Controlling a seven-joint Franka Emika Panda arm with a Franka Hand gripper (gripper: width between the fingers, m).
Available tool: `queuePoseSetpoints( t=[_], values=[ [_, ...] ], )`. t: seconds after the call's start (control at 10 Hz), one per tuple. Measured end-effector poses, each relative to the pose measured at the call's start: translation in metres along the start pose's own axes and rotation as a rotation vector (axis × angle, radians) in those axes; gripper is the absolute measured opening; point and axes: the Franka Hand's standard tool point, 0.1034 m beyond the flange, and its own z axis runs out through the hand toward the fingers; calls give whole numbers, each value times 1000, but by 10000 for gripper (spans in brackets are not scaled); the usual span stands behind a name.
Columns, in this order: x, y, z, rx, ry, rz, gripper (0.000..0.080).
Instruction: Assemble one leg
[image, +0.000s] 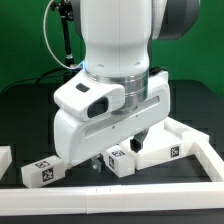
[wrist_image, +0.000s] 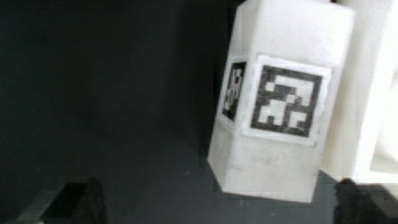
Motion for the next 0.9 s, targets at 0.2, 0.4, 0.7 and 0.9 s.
queuePoseSetpoints(
  t=[0.2, 0.4, 0.7, 0.9],
  values=[
    [2, -5, 8, -7, 9, -8, 649],
    [3, -3, 8, -15, 21, -15, 649],
    [1, 2, 8, -16, 27, -36, 649],
    [-4, 9, 8, -17, 30, -54, 649]
  ],
)
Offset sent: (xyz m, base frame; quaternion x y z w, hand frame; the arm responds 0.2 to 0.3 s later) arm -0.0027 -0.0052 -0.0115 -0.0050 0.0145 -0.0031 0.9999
